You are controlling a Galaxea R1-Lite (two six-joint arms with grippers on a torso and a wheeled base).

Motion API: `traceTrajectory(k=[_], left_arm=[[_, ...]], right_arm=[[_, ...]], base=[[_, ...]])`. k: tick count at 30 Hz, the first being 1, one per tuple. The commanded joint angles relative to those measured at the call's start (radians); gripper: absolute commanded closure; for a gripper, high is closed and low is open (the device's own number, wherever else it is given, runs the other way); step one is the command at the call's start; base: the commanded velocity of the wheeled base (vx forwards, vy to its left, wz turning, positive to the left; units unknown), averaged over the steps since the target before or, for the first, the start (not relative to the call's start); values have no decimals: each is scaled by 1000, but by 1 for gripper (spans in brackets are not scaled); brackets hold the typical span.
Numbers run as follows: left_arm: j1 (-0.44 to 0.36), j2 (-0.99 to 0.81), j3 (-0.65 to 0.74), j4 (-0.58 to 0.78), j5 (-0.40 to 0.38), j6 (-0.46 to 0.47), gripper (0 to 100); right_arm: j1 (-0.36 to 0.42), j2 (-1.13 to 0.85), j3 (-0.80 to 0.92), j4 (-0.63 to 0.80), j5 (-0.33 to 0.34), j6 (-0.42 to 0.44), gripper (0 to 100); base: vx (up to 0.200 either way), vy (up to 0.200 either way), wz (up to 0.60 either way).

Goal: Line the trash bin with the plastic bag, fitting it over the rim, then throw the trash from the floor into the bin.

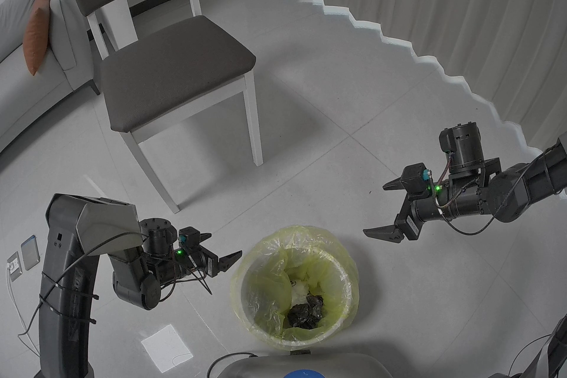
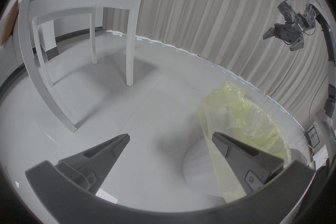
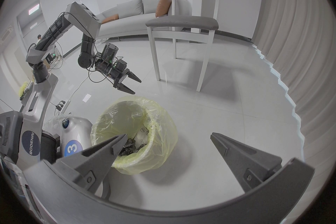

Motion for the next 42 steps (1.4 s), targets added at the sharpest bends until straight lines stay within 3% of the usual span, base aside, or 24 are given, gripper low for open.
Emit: traceTrajectory(k=[1,11,17,23,29,35,42], left_arm=[[-2,0,10,-15,-1,-8,0],[-8,-23,107,-143,-27,-64,0],[-43,3,75,-121,-35,-60,0],[-77,11,-5,-12,-38,-54,0],[-58,35,-79,38,-37,-51,0],[-8,46,-68,34,-37,-49,0],[-8,48,-77,40,-38,-49,0]], right_arm=[[-1,-3,4,-1,1,-1,0],[-3,1,4,-1,1,-1,0],[5,6,7,3,1,-1,0],[8,10,8,4,1,-3,0],[5,15,7,3,1,-4,0],[0,30,7,-1,1,-9,0],[0,30,5,-1,2,-9,0]], base=[[0,0,0],[0,0,0],[0,0,0],[0,0,0],[0,0,0],[0,0,0],[0,0,0]])
